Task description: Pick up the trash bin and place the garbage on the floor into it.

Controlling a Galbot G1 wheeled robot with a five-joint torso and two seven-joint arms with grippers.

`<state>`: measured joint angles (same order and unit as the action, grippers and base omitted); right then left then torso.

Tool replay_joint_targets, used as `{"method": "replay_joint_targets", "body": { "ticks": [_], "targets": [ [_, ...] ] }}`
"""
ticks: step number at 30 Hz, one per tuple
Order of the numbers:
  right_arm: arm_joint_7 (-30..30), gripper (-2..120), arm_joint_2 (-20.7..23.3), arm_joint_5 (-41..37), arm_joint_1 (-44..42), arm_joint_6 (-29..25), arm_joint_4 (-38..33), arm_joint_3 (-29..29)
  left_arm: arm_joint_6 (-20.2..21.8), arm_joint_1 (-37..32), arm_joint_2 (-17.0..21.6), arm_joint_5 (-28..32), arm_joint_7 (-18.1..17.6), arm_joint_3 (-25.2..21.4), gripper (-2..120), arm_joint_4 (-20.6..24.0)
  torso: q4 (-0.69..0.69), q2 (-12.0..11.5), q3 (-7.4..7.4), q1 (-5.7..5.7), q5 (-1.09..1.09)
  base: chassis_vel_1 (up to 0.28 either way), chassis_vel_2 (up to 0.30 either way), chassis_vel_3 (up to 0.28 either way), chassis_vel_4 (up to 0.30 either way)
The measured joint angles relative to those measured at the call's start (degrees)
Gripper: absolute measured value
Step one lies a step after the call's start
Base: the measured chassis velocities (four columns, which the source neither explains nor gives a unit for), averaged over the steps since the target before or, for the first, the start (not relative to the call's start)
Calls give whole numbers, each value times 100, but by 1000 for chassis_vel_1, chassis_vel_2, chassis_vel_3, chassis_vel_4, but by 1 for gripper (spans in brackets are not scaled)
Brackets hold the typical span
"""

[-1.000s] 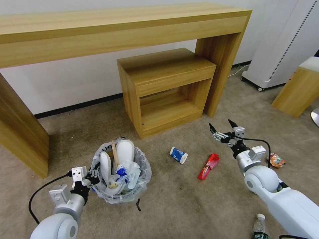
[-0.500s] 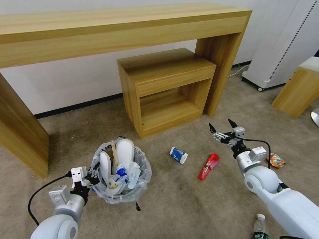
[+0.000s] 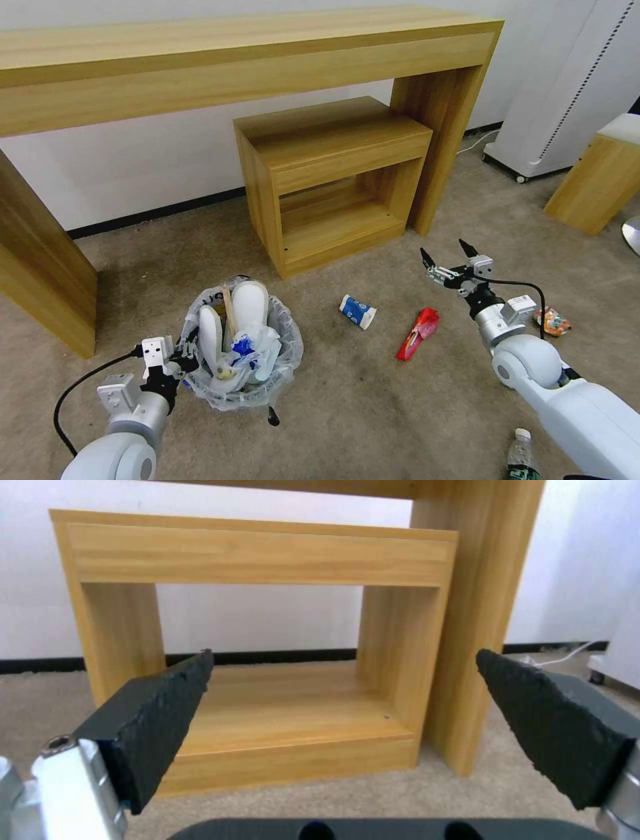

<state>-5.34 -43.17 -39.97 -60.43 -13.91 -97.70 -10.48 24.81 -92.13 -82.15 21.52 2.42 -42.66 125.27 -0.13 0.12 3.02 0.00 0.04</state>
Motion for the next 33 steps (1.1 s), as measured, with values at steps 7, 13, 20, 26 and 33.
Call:
{"method": "replay_joint_targets", "body": {
  "ticks": [7, 13, 20, 26, 33],
  "targets": [
    [18, 100, 5, -2, 13, 0, 26, -4, -2, 13, 0, 5, 1, 2, 3, -2, -1, 0, 0, 0, 0, -51, -46, -52, -57],
    [28, 100, -7, 12, 11, -4, 59, -5, -20, 25, 0, 20, 0, 4, 3, -25, -1, 0, 0, 0, 0, -56, -63, -62, -63],
    [60, 100, -26, 31, 18, -24, 103, 1, -34, 37, 5, 27, 4, 7, 3, -58, -2, 0, 0, 0, 0, -11, -16, -11, -10],
    [54, 100, -16, -26, 35, -20, 100, 8, -39, 47, 13, 32, -7, 27, 3, -90, 0, 0, 0, 0, 0, 0, 0, 0, 0],
    [52, 100, 94, -135, 13, -2, 73, -74, -40, 74, 12, 21, -11, 43, 3, -134, -1, 0, 0, 0, 1, 0, 0, 0, 0]
  ]
}}
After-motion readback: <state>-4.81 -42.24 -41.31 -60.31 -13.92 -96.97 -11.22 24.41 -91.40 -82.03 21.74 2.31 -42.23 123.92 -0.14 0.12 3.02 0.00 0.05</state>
